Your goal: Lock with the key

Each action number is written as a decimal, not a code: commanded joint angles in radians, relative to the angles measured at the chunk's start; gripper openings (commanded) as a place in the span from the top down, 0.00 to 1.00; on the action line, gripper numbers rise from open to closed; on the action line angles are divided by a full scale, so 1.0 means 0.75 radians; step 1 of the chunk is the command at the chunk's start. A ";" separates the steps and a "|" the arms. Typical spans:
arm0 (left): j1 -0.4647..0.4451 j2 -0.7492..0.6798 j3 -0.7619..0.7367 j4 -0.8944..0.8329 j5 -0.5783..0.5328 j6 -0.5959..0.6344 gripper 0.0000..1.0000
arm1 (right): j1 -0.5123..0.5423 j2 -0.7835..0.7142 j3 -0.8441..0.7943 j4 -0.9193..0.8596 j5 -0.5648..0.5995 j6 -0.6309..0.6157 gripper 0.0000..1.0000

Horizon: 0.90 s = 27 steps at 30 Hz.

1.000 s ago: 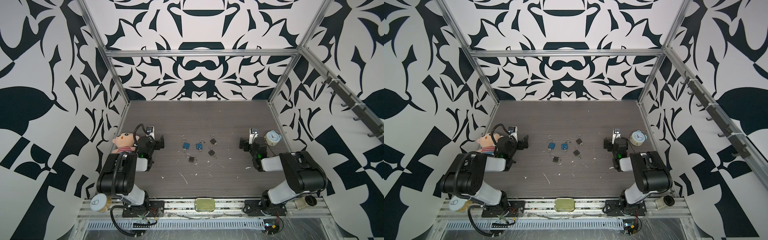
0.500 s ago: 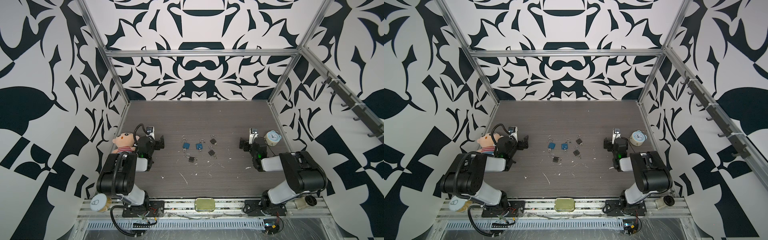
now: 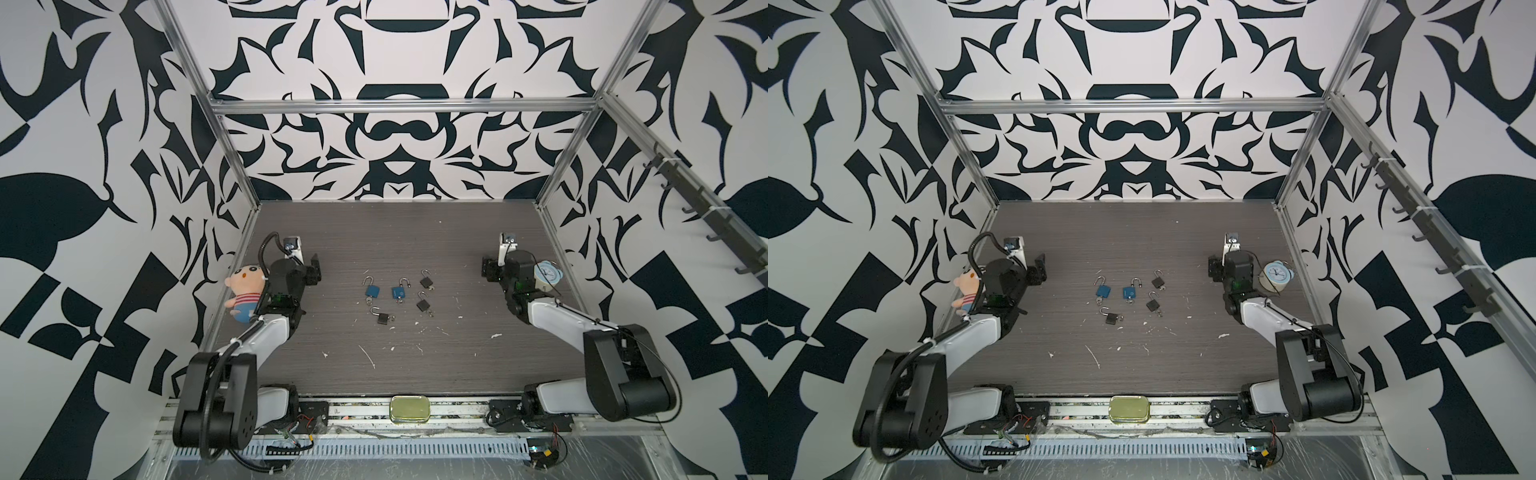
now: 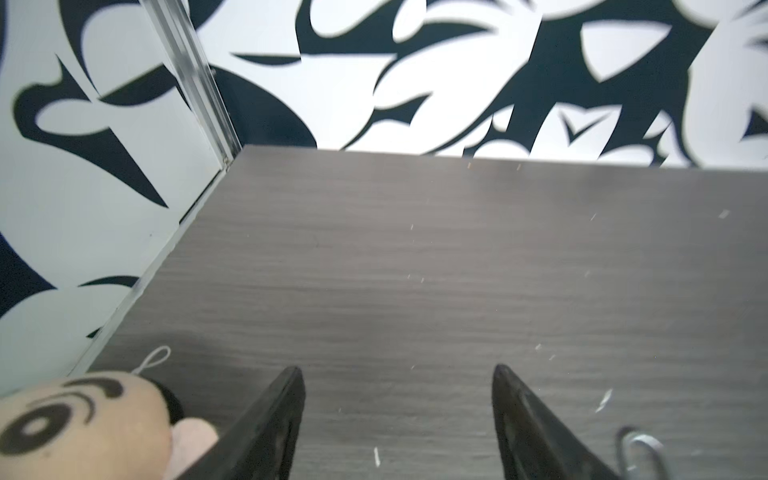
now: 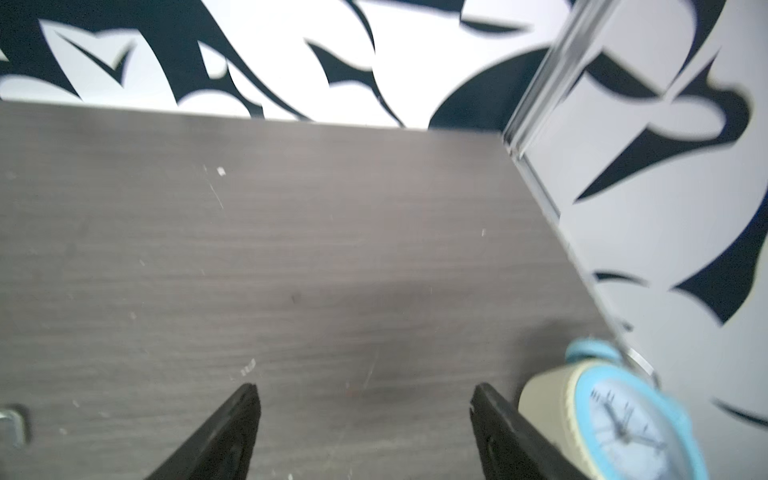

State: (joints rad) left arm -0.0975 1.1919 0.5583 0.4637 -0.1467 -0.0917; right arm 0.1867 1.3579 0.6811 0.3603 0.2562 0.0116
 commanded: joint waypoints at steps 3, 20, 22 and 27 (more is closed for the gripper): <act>-0.090 -0.111 0.217 -0.609 -0.030 -0.207 0.28 | 0.163 0.037 0.264 -0.513 -0.070 -0.018 0.19; -0.156 -0.229 0.243 -0.911 0.192 -0.365 0.32 | 0.402 0.438 0.497 -0.747 -0.468 0.006 0.32; -0.158 -0.231 0.244 -0.911 0.202 -0.368 0.33 | 0.419 0.484 0.530 -0.760 -0.468 0.001 0.34; -0.156 -0.230 0.241 -0.911 0.214 -0.378 0.34 | 0.446 0.562 0.587 -0.763 -0.438 -0.001 0.39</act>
State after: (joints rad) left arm -0.2127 1.0340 0.7586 -0.2054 -0.0059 -0.3557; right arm 0.5098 1.7756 1.0767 -0.1970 -0.0742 0.0044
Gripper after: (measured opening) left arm 0.665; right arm 0.615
